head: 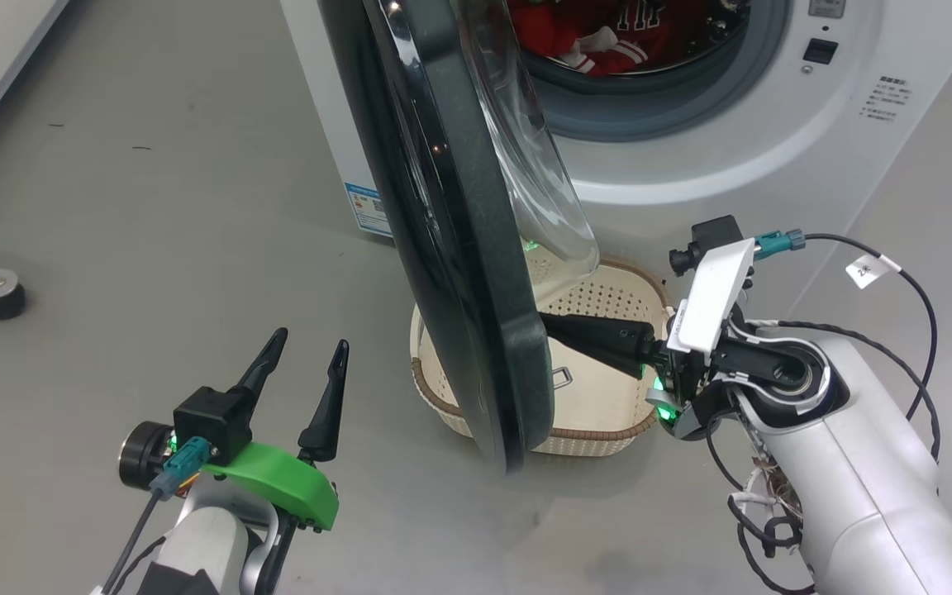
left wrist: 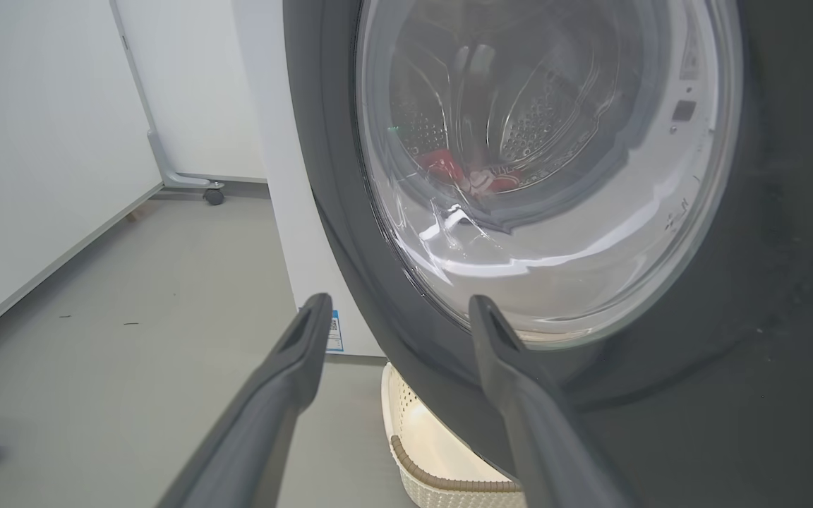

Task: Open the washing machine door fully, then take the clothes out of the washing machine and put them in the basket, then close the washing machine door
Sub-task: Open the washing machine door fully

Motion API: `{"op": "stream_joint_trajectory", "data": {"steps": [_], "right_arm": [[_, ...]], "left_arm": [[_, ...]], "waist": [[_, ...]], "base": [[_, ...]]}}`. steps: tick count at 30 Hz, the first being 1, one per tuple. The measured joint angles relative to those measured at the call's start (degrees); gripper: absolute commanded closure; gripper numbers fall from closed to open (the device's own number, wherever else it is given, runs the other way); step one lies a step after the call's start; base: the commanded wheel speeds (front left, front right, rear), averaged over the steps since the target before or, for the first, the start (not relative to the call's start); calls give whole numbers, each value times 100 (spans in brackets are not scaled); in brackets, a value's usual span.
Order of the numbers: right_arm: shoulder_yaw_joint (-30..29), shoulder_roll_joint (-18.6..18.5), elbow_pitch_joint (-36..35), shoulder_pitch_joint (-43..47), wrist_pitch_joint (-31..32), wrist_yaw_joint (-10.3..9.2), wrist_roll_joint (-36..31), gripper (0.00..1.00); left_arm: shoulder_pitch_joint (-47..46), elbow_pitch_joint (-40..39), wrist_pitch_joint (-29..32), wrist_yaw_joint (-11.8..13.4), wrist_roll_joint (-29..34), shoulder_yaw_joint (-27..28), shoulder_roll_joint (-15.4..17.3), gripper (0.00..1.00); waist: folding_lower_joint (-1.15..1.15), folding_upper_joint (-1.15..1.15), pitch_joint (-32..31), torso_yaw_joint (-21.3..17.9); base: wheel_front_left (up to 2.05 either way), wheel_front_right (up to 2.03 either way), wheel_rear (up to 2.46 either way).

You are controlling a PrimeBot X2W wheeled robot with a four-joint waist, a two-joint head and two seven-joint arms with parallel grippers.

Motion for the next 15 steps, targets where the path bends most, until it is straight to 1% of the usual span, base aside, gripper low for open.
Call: {"op": "stream_joint_trajectory", "data": {"steps": [7,15], "right_arm": [[158,8,-104,166,-232,0,22,100],[548,0,-323,257,-560,0,226,100]], "left_arm": [[11,14,0,15,-14,-5,-3,0],[112,27,0,24,-36,-34,-5,0]], "waist": [[0,0,-59,165],[0,0,-111,322]], "base": [[0,0,0],[0,0,0]]}}
